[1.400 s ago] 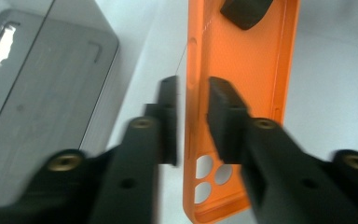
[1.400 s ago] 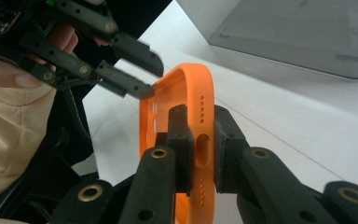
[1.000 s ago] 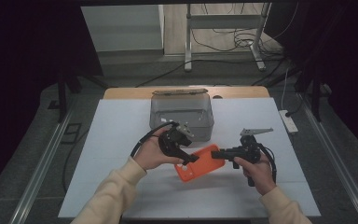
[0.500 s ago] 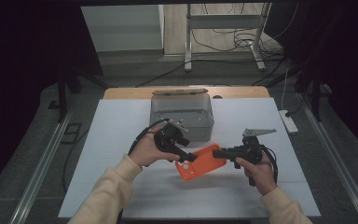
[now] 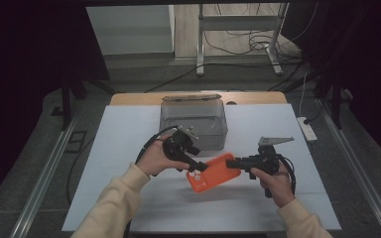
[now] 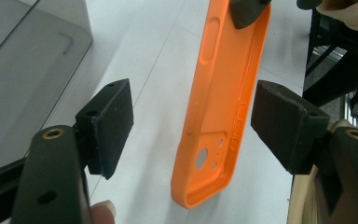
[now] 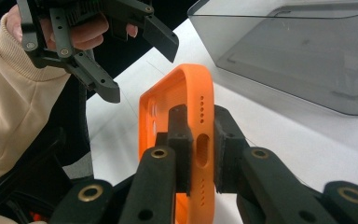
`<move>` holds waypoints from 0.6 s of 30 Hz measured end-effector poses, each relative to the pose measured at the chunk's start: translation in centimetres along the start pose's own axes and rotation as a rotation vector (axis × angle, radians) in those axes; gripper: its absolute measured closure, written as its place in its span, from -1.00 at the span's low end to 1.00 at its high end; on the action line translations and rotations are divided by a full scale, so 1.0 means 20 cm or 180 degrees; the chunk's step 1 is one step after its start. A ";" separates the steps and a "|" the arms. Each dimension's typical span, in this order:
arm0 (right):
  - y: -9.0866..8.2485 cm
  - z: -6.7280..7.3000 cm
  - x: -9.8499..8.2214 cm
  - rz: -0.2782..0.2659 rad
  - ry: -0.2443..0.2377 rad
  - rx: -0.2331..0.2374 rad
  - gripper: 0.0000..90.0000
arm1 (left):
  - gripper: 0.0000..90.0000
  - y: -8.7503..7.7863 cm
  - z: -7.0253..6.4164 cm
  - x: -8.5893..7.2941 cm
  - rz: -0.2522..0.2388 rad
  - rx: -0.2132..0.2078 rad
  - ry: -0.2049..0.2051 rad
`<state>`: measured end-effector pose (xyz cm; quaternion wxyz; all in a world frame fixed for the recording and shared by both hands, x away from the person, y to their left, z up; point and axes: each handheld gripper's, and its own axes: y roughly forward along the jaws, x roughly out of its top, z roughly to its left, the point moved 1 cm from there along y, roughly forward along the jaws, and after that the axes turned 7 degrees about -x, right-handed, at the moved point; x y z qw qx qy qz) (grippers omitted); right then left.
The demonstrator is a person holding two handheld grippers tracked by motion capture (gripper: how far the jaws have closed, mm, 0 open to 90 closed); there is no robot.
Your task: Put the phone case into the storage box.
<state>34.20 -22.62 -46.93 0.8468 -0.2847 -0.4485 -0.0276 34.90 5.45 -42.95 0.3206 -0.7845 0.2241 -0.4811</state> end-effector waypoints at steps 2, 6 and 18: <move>0.00 0.00 0.00 -0.0001 -0.0004 0.0009 0.77 | -0.34 0.00 0.00 0.00 0.0011 -0.0003 -0.0009; 0.00 0.00 0.00 0.0001 -0.0014 0.0007 0.77 | -0.34 0.00 0.00 0.00 0.0030 -0.0010 -0.0006; 0.00 0.00 0.00 -0.0030 -0.0046 0.0030 0.77 | -0.35 0.04 0.02 0.01 0.0091 -0.0113 -0.0045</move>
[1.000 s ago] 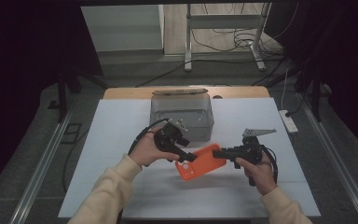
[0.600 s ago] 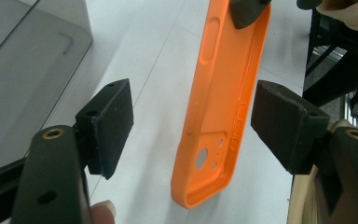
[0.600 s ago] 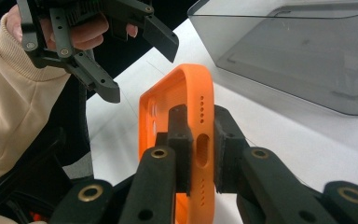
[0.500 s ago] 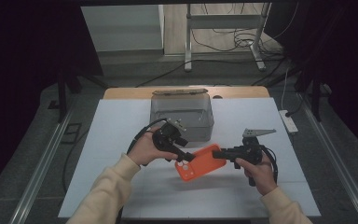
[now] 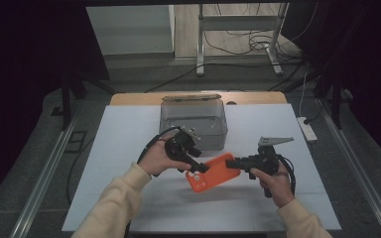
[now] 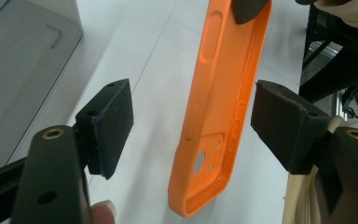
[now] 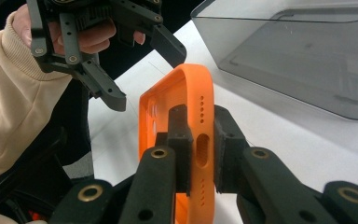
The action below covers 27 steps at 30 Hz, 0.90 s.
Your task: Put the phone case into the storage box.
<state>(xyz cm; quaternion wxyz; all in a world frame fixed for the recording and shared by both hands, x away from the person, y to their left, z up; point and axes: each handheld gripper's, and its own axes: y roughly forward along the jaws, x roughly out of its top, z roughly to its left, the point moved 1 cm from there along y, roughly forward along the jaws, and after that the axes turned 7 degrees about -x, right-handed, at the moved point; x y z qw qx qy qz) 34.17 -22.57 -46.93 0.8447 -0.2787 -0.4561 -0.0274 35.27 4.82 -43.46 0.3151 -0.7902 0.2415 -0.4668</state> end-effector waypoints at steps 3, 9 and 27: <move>0.00 0.00 0.00 -0.0013 -0.0017 0.0011 0.77 | -0.35 0.01 0.01 0.00 0.0009 -0.0008 -0.0035; 0.00 0.00 0.00 -0.0002 -0.0030 0.0008 0.77 | -0.34 0.03 0.02 0.00 0.0076 -0.0031 -0.0034; 0.02 0.02 0.00 0.0016 -0.0123 0.0119 0.77 | -0.01 0.08 0.03 0.02 0.0239 -0.0235 -0.0080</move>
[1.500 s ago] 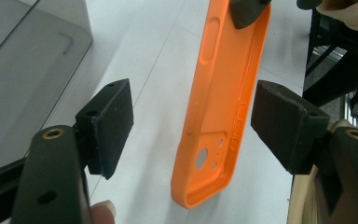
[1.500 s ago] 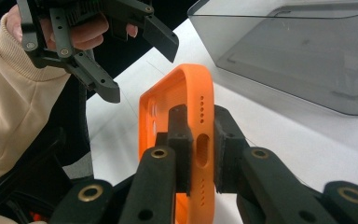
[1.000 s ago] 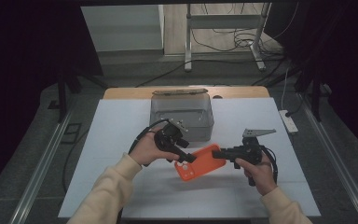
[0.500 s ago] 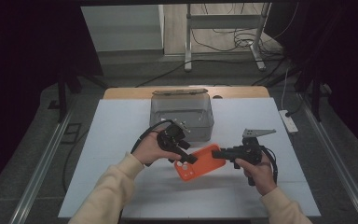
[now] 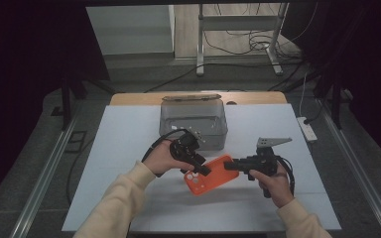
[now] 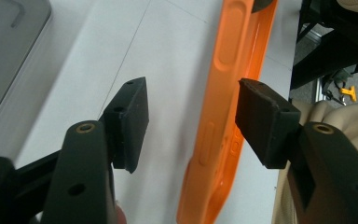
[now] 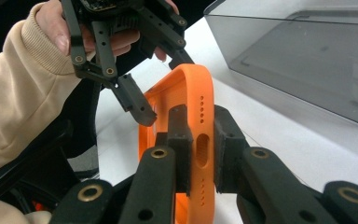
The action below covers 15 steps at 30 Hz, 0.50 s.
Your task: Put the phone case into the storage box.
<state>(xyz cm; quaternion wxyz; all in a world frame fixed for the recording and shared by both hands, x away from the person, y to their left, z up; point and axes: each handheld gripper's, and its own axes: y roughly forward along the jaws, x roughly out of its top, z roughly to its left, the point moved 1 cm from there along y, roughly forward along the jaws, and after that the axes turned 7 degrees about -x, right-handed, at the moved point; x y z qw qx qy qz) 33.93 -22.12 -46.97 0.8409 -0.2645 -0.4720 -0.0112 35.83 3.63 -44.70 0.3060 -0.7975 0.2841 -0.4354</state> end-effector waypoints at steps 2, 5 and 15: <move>0.00 0.00 0.00 0.0007 -0.0009 0.0011 0.77 | 0.01 0.00 0.00 0.00 0.0003 -0.0019 0.0004; 0.00 0.00 0.00 0.0000 -0.0018 0.0028 0.77 | 0.03 0.01 0.00 0.00 0.0029 -0.0047 0.0021; 0.00 0.01 0.00 0.0015 -0.0023 0.0048 0.77 | 0.21 0.02 0.00 0.00 0.0103 -0.0136 0.0038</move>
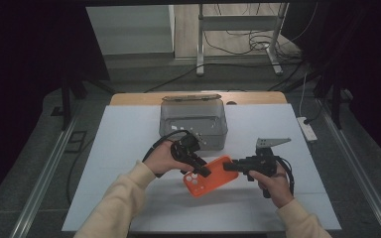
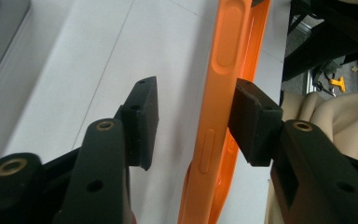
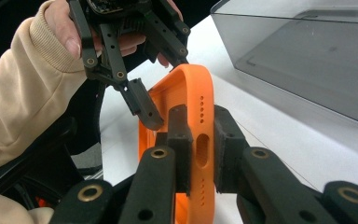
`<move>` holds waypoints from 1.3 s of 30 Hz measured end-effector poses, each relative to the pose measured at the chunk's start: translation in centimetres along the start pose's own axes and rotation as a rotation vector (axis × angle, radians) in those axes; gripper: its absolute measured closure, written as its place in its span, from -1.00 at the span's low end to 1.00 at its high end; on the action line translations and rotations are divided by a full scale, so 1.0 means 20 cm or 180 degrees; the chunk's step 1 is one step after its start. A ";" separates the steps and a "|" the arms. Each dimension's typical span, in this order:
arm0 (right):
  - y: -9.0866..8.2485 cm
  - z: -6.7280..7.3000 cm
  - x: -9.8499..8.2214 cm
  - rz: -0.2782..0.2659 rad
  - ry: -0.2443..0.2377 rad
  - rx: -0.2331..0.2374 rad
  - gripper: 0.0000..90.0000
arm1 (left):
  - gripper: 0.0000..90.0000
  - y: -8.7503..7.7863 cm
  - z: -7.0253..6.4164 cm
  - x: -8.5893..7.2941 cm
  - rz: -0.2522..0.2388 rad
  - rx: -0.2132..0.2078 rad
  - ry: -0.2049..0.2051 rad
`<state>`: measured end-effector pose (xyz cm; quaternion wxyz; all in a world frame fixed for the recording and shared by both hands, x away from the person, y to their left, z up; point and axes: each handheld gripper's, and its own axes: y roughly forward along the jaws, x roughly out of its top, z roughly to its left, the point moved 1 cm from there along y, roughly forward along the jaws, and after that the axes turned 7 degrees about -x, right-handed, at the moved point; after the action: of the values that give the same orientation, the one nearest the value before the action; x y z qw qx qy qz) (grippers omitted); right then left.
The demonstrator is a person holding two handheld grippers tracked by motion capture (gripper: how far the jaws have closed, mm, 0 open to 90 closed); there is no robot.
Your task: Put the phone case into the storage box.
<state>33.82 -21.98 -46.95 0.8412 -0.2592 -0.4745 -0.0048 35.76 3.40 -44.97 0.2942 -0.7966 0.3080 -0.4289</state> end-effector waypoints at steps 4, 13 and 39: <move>0.00 0.00 0.00 -0.0010 0.0008 0.0008 0.77 | 0.25 0.01 0.00 0.00 0.0017 0.0000 0.0005; 0.00 0.00 0.00 -0.0013 0.0000 0.0021 0.77 | 0.34 0.01 0.00 0.00 0.0044 -0.0030 0.0012; 0.00 -0.01 -0.01 -0.0001 -0.0016 0.0041 0.77 | 0.74 0.00 -0.02 0.00 0.0080 -0.0162 0.0013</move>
<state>33.86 -21.98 -47.11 0.8416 -0.2537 -0.4767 -0.0011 35.47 3.43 -44.79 0.2786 -0.7990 0.3295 -0.4189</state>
